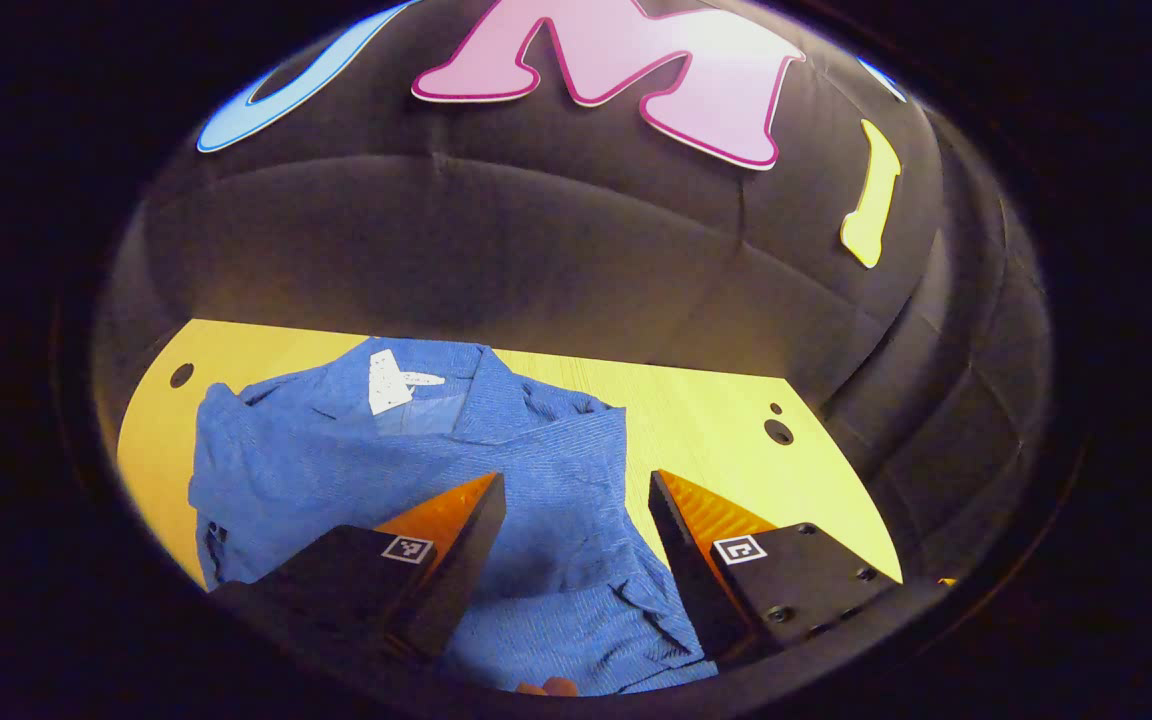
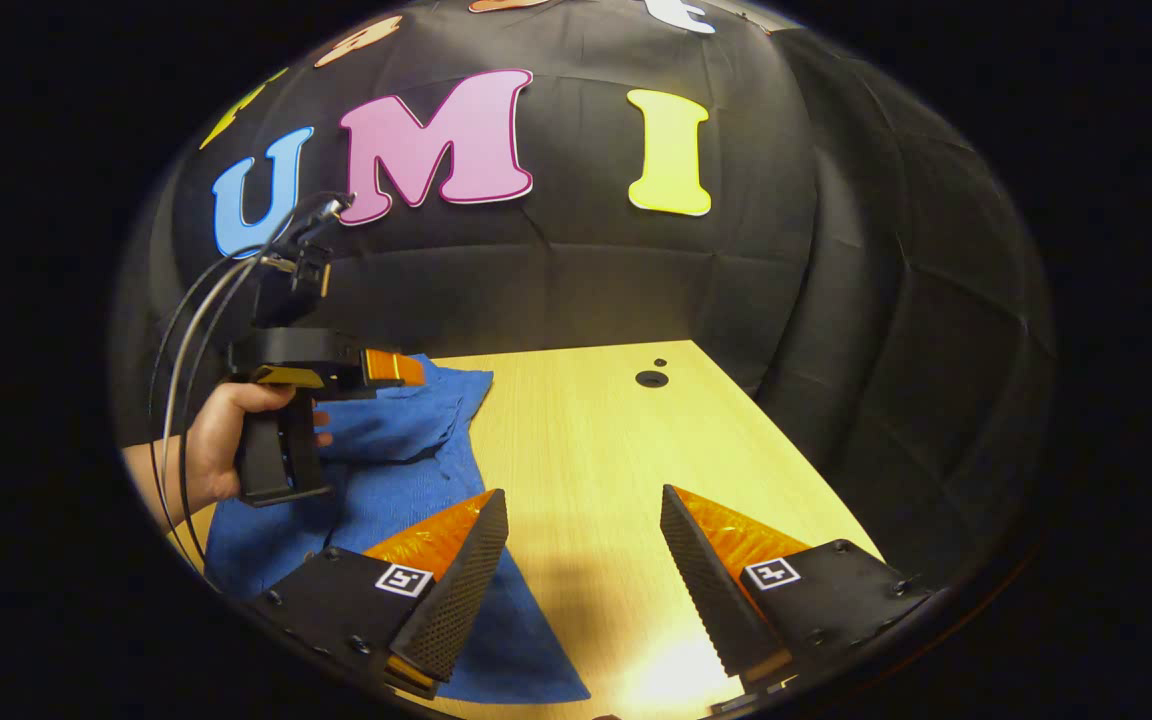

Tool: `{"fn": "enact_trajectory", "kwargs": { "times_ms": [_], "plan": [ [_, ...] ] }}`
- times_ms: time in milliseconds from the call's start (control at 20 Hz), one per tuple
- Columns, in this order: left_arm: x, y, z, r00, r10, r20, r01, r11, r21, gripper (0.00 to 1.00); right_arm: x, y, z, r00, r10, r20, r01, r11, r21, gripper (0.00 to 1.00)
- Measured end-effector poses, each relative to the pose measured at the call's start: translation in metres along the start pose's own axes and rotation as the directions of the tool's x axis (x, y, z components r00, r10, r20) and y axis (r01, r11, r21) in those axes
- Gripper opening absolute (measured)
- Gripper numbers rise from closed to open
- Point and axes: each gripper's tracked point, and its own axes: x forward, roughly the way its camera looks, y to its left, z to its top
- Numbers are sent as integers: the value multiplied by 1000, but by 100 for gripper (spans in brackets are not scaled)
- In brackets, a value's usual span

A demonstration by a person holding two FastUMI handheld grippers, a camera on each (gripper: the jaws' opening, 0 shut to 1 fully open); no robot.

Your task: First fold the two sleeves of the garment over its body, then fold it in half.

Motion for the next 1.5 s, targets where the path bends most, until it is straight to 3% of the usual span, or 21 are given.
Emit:
{"fn": "enact_trajectory", "kwargs": {
  "times_ms": [100,200,350,550,700,900,1000,1100,1150,1200,1300,1400,1500],
  "plan": [
    [-34,13,-3,999,23,26,-24,998,49,84,-3,7,-15,999,10,-34,-11,1000,-2,97],
    [-73,29,-30,1000,19,-10,-18,995,97,84,-5,13,-31,997,10,-75,-11,1000,-19,97],
    [-145,70,-73,997,77,-26,-73,988,138,84,-11,22,-49,994,16,-111,-17,1000,-12,98],
    [-228,100,-120,994,105,-1,-105,994,-1,84,-24,30,-52,992,16,-125,-20,999,-34,98],
    [-278,142,-180,977,194,-85,-200,978,-58,82,-34,36,-65,985,18,-172,-24,999,-32,98],
    [-316,196,-264,931,298,-210,-311,950,-32,84,-48,38,-112,955,5,-295,-19,999,-44,98],
    [-327,210,-288,917,313,-245,-331,943,-35,84,-49,35,-131,942,-12,-335,-13,997,-71,98],
    [-330,222,-304,903,340,-261,-360,932,-30,84,-44,30,-144,930,-37,-365,10,997,-76,98],
    [-329,225,-312,894,349,-279,-372,928,-31,84,-42,27,-150,924,-52,-379,27,997,-71,91],
    [-325,224,-316,889,353,-291,-378,925,-31,84,-41,25,-158,914,-54,-402,34,998,-57,99],
    [-321,222,-322,883,362,-300,-383,924,-12,84,-37,19,-172,895,-55,-443,47,998,-30,99],
    [-319,221,-319,883,368,-293,-381,925,13,85,-32,11,-176,893,-83,-442,79,996,-28,100],
    [-319,222,-319,883,364,-296,-376,927,19,84,-31,11,-185,878,-63,-475,70,998,-3,99]
  ]
}}
